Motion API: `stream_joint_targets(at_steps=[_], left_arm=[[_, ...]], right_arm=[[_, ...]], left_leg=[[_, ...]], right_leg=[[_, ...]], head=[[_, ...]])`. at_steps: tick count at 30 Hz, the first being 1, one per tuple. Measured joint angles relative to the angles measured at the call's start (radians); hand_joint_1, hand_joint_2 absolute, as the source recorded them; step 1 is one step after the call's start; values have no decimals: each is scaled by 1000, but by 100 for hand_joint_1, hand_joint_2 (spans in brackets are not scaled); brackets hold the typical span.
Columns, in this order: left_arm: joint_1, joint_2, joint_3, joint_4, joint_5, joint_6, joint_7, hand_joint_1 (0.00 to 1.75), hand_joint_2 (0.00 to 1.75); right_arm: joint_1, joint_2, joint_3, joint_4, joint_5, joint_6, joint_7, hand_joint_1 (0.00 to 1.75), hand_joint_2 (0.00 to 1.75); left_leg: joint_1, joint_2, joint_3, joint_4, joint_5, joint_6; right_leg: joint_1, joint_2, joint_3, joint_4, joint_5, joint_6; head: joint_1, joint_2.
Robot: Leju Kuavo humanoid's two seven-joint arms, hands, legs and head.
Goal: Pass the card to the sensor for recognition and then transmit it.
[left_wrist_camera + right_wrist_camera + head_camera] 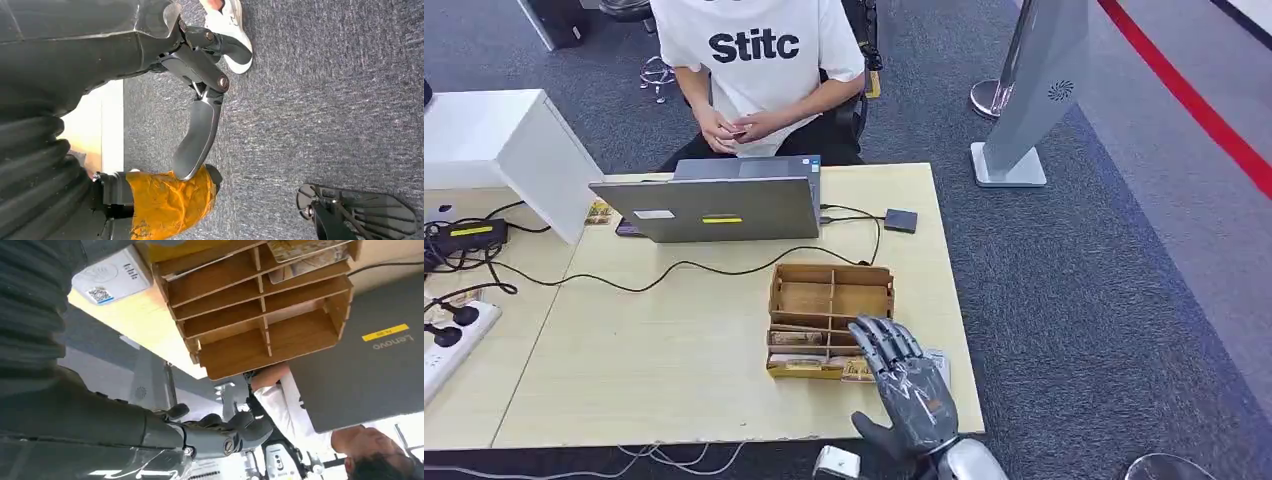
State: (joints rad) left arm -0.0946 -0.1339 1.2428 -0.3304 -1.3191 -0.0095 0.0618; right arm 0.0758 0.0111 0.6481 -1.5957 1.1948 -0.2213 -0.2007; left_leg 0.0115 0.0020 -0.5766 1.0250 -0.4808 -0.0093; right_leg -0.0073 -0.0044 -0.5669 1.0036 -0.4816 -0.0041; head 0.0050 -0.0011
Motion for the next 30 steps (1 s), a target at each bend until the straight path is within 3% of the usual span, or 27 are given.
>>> stream_joint_targets(at_steps=[9,17,29,30], left_arm=[[0,0,0,0,-3,0,0,0,175],[-1,-1,0,0,-9,0,-9,0,175],[-3,-1,0,0,-27,0,-9,0,175],[-4,-1,0,0,-28,0,-9,0,175]], right_arm=[[-19,0,0,38,20,-1,6,0,175],[-94,0,20,155,277,-52,106,0,175],[-202,31,42,353,275,-46,106,0,175],[-207,33,42,367,273,-48,107,63,175]], left_leg=[[0,0,0,0,0,0],[0,0,0,0,0,0],[0,0,0,0,0,0],[0,0,0,0,0,0]], right_leg=[[0,0,0,0,0,0],[0,0,0,0,0,0],[0,0,0,0,1,0],[0,0,0,0,1,0]], head=[[0,0],[0,0],[0,0],[0,0]])
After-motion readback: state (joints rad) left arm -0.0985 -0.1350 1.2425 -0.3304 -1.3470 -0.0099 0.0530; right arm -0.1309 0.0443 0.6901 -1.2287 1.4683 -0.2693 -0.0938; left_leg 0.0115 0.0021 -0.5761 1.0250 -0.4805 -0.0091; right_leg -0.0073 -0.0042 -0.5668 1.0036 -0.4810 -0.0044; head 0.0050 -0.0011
